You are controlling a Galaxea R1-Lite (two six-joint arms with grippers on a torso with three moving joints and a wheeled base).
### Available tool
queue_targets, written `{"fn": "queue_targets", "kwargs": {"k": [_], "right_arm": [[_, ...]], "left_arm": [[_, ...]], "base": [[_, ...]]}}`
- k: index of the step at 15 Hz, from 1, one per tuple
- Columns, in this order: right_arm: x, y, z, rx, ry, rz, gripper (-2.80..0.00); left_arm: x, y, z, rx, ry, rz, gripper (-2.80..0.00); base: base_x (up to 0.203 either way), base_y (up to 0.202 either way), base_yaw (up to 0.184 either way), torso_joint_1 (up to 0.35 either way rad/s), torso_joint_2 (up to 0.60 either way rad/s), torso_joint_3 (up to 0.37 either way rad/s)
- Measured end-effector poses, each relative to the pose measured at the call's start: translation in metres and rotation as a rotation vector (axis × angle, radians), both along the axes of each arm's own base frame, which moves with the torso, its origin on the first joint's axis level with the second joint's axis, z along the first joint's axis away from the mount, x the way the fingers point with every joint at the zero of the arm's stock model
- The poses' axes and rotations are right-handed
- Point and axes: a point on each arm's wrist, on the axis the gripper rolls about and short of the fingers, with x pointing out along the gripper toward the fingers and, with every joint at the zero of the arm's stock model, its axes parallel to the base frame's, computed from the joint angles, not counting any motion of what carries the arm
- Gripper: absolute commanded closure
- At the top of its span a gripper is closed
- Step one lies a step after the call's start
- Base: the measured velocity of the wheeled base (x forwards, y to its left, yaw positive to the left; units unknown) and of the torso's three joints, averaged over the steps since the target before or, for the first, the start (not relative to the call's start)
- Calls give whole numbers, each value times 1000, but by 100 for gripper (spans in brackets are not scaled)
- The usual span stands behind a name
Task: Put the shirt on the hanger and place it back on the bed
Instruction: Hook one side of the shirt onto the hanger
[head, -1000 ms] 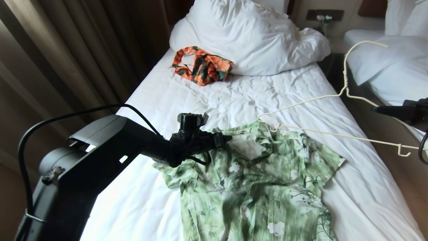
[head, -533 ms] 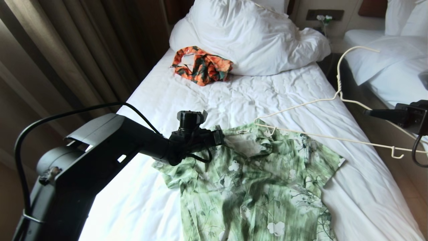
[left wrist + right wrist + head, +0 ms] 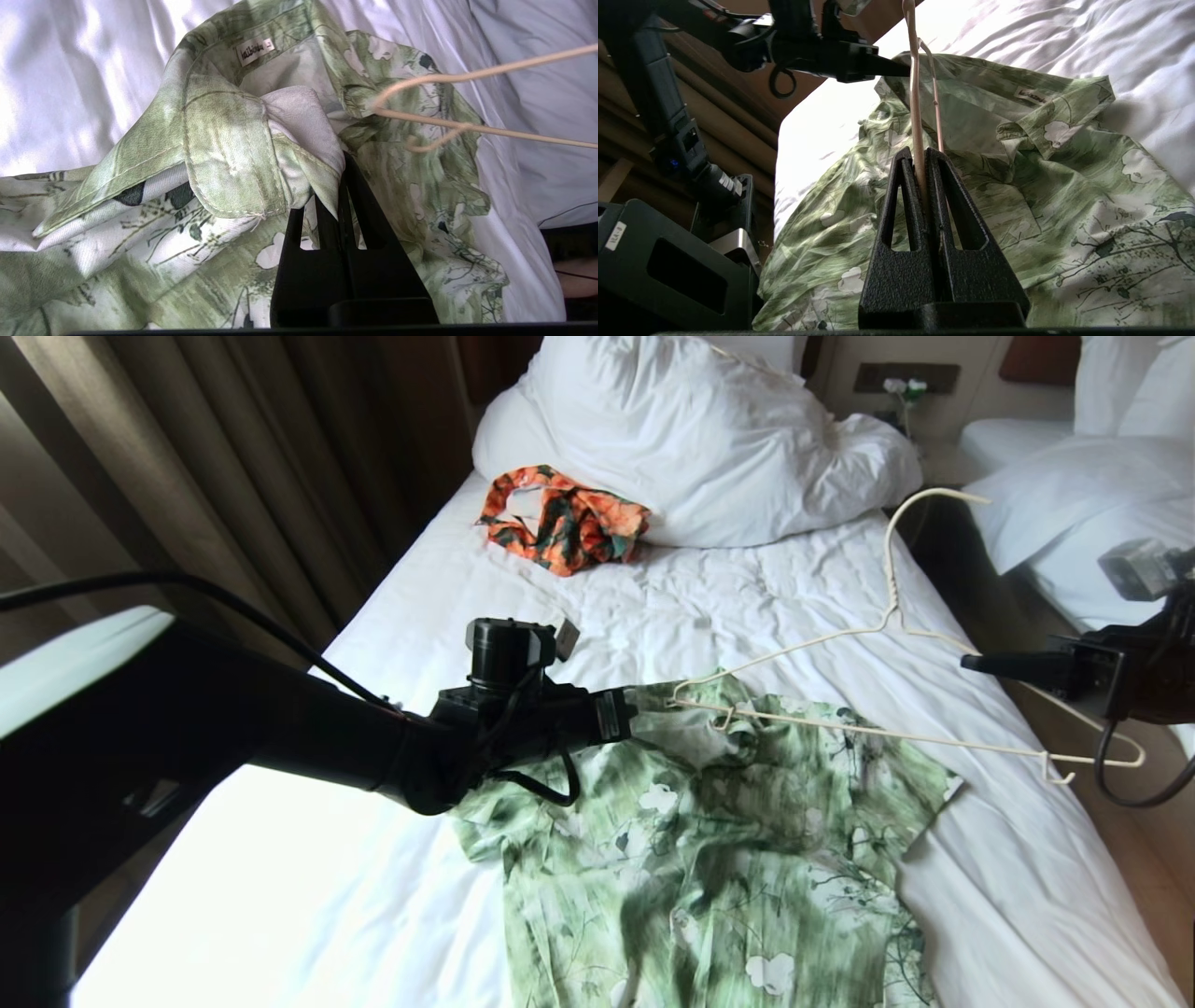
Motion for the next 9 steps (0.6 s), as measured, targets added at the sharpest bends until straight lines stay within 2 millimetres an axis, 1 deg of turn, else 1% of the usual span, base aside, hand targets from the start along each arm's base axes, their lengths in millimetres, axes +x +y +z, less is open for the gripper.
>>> {"fn": "queue_targets", "kwargs": {"k": [2, 4, 6, 9], "right_arm": [[10, 15, -1, -12, -10, -2, 0], [18, 25, -2, -16, -12, 5, 0], [24, 33, -4, -15, -7, 27, 0], [26, 48, -7, -13, 3, 68, 0]], "left_arm": [[-20, -8, 18, -5, -38, -9, 0], [-31, -13, 30, -14, -60, -26, 0], [-39, -15, 36, -15, -61, -42, 0], [-42, -18, 45, -28, -81, -51, 0]], "base": [[0, 0, 0, 0, 0, 0], [0, 0, 0, 0, 0, 0], [0, 0, 0, 0, 0, 0], [0, 0, 0, 0, 0, 0]]}}
